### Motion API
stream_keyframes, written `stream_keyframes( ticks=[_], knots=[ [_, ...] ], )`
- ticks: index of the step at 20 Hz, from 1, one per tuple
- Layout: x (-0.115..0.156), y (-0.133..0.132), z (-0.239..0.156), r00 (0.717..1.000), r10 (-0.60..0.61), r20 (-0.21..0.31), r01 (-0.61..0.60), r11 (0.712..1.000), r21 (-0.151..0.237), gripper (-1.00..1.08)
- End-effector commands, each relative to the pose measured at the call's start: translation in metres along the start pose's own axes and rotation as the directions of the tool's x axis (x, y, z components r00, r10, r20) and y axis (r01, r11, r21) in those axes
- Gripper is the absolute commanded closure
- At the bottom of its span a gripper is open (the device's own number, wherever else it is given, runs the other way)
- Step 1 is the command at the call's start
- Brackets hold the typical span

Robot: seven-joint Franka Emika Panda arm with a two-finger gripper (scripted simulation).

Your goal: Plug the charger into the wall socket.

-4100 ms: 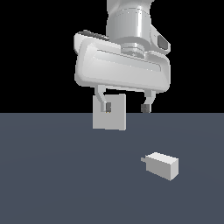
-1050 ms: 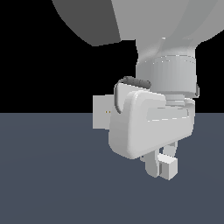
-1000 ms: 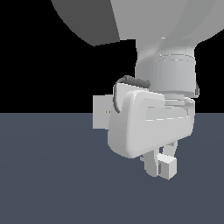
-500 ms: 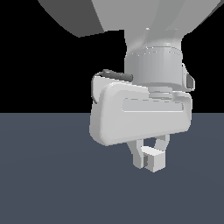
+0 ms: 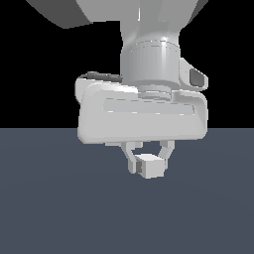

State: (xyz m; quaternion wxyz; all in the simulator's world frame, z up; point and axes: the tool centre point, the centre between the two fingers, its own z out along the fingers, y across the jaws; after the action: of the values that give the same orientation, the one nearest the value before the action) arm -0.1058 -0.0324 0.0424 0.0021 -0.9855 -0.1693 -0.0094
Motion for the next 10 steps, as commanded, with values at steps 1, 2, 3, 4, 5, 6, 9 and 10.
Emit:
stream_keyframes(
  ticks=[1, 2, 3, 4, 5, 6, 9, 10],
  knots=[
    [0.005, -0.006, -0.005, 0.998, 0.058, 0.0, -0.058, 0.998, -0.001, 1.08],
    [0.007, -0.008, -0.007, 0.997, 0.081, 0.0, -0.081, 0.997, -0.001, 1.08],
    [0.01, -0.011, -0.008, 0.995, 0.103, -0.001, -0.103, 0.995, -0.002, 1.08],
    [0.012, -0.013, -0.01, 0.992, 0.125, -0.001, -0.125, 0.992, -0.002, 1.08],
    [0.014, -0.015, -0.012, 0.989, 0.147, -0.001, -0.147, 0.989, -0.002, 1.08],
    [0.017, -0.017, -0.014, 0.986, 0.169, -0.001, -0.169, 0.986, -0.003, 1.08],
    [0.024, -0.023, -0.019, 0.972, 0.234, -0.001, -0.234, 0.972, -0.004, 1.08],
    [0.027, -0.025, -0.021, 0.967, 0.256, -0.001, -0.256, 0.967, -0.004, 1.08]
  ],
)
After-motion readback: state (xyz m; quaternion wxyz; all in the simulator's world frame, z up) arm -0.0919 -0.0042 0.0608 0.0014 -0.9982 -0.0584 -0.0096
